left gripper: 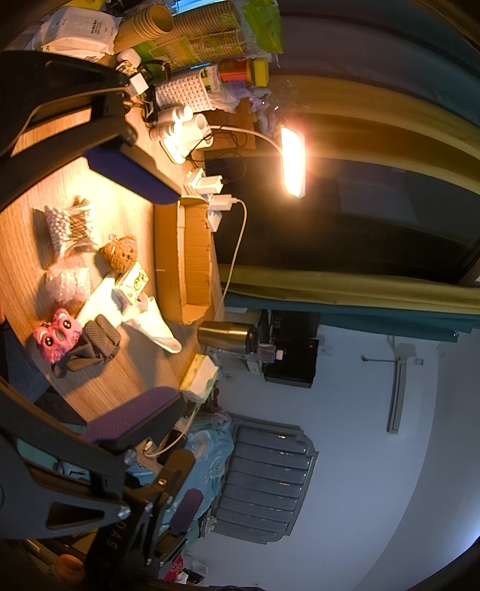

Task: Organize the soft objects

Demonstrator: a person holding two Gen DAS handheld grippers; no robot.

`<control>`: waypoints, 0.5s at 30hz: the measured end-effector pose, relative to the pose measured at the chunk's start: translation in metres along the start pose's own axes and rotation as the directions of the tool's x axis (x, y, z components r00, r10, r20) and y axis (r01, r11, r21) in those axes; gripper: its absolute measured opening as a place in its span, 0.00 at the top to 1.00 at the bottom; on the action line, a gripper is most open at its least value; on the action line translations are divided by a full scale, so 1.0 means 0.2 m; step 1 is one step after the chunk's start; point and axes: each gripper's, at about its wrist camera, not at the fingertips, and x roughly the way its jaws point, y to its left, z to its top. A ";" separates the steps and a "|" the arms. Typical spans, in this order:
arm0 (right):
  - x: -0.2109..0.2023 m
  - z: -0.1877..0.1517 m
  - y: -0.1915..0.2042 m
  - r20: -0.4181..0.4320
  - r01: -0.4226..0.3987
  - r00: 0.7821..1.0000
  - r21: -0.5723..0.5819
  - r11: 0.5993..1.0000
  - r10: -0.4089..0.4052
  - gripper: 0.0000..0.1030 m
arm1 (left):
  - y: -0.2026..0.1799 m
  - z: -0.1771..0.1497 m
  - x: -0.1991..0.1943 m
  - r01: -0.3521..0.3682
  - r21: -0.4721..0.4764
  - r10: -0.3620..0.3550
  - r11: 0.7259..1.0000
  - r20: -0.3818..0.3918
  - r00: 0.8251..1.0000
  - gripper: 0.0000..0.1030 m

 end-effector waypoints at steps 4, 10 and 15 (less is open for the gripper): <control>0.00 0.00 0.00 0.000 0.001 1.000 0.000 1.000 -0.001 0.17 | 0.00 0.00 0.00 0.000 0.000 0.000 1.000 -0.001 1.000 0.03; 0.00 0.00 0.00 -0.001 0.002 1.000 -0.001 1.000 -0.002 0.17 | 0.00 0.00 0.00 0.000 0.000 0.000 1.000 0.000 1.000 0.03; 0.02 -0.01 0.02 -0.015 0.002 1.000 -0.006 1.000 -0.002 0.17 | 0.00 0.00 0.02 -0.006 -0.016 0.006 1.000 -0.007 1.000 0.03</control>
